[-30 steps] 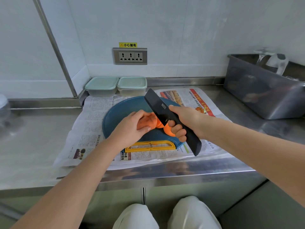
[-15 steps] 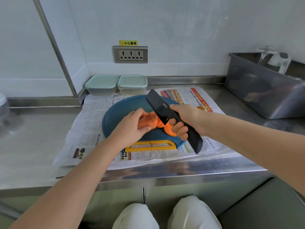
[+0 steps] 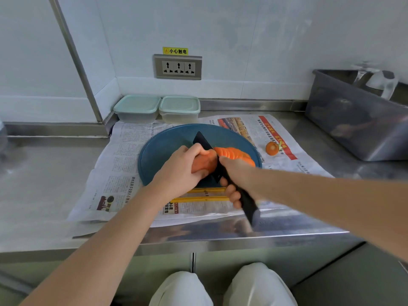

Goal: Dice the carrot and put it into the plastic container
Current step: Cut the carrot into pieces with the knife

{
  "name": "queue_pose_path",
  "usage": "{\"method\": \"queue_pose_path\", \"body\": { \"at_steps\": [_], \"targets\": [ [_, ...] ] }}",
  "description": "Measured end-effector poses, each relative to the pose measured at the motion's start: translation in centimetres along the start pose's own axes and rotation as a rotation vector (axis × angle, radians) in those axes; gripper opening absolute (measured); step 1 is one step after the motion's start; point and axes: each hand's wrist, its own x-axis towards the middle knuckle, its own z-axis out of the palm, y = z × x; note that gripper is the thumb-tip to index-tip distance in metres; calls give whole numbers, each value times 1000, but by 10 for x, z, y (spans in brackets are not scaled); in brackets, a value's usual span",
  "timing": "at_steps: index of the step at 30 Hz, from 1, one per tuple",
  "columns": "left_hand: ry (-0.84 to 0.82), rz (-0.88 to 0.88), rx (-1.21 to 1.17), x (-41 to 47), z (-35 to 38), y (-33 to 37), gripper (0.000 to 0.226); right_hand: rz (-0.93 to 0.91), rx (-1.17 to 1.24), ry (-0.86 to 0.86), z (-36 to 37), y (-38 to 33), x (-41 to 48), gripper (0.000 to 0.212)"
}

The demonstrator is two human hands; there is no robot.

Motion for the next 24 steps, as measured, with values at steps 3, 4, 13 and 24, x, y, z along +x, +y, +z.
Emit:
{"method": "queue_pose_path", "body": {
  "at_steps": [3, 4, 13, 24],
  "targets": [
    [34, -8, -48, 2, -3, 0, 35, -21, 78, 18, 8, 11, 7, 59],
    [44, -15, -55, 2, -4, -3, 35, -24, 80, 10, 9, 9, 9, 59],
    [45, -32, -44, 0, -5, -2, 37, -83, 152, -27, 3, 2, 9, 56],
    [10, -94, -6, 0, -8, 2, 40, -204, 204, -70, -21, -13, -18, 57]
  ]
}}
